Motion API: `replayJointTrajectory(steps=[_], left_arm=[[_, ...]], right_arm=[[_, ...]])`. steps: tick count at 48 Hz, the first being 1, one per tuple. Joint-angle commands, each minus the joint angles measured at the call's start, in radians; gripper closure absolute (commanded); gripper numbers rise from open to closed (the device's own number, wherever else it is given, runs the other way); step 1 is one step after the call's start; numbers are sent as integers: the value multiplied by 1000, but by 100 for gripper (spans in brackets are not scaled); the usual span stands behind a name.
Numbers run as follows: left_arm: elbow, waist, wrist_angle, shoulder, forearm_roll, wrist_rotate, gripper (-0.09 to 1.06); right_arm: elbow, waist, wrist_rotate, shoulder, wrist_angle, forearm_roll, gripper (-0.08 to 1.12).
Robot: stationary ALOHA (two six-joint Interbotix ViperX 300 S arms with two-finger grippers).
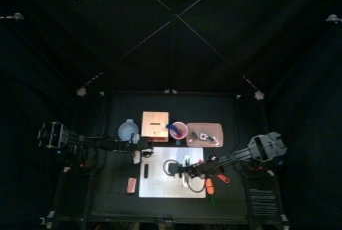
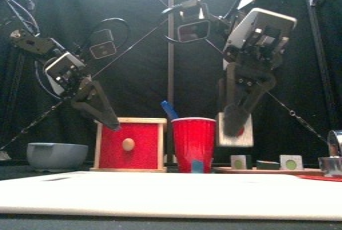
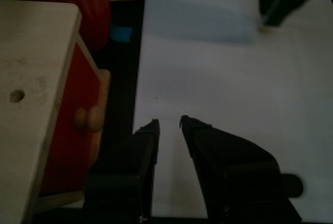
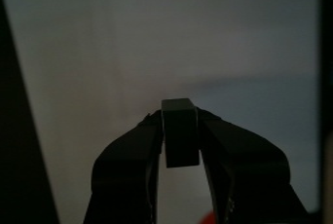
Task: Place sushi on board then cut the sushi with the knife then place the pieces on the plate
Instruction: Place the 4 sushi pieces on the plate
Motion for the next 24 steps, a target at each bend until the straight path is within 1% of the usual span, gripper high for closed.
replayJointTrajectory(steps=[1,5,12,19,24], left_arm=[[-29,5,-5,-14,3,2,29],[-32,5,-5,-14,3,3,29],[-31,5,-5,-14,3,2,29],[-31,9,-5,-14,3,3,29],[-32,14,-5,-14,3,3,29]], right_arm=[[66,-155,-3,-144,34,-29,43],[114,-290,-6,-199,29,-48,43],[169,-460,-17,-195,-8,-44,43],[224,-566,-25,-135,-120,-40,41],[252,-586,-26,-87,-199,-25,36]])
